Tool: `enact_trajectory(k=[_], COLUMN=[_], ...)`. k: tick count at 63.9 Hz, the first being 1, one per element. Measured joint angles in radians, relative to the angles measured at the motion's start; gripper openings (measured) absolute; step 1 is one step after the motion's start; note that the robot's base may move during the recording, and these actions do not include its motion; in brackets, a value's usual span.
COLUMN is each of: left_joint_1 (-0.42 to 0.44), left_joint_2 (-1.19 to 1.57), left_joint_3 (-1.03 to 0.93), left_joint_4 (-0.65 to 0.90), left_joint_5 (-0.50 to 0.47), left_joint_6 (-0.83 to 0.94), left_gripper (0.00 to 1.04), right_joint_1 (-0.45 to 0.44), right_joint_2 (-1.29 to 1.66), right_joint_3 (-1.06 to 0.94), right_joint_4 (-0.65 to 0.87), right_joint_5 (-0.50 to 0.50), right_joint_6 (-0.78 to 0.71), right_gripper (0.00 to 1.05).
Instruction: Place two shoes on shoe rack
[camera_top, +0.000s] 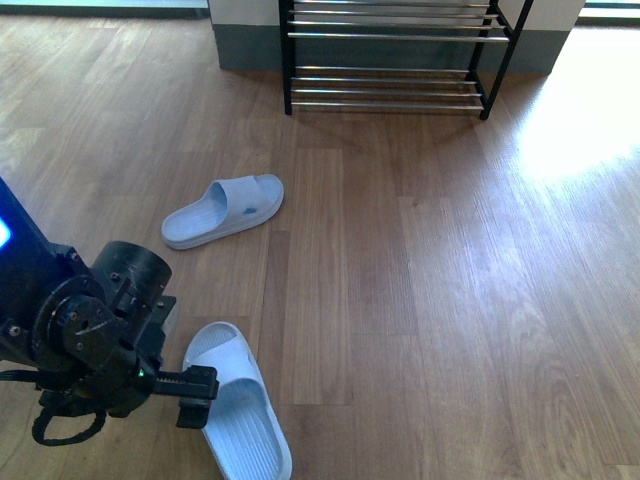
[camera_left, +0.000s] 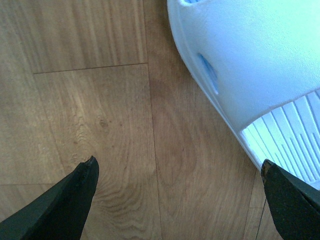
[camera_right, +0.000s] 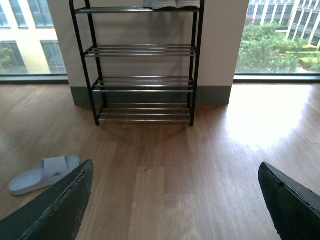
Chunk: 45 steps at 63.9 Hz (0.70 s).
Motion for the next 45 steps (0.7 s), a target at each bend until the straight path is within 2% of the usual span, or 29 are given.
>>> enact_trajectory(k=[32,40,45], left_joint_1=[-0.056,-0.074,-0.076], left_joint_2=[0.195,0.219,0.229], left_joint_3=[0.217,0.240,0.247], left_joint_4=[-0.020,-0.017,-0.018], left_joint_5=[0.041,-0.027,-0.030], left_joint_6=[0.011,0.048,0.060], left_gripper=[0.95,0.95,0.95], right_joint_1=[0.000,0.000,0.000], right_joint_2=[0.000,0.000,0.000], right_joint_3=[0.000,0.000,0.000], right_joint_4=[0.000,0.000,0.000], right_joint_5=[0.000,0.000,0.000], right_joint_6=[0.000,0.000,0.000], right_gripper=[0.96,0.96,0.96])
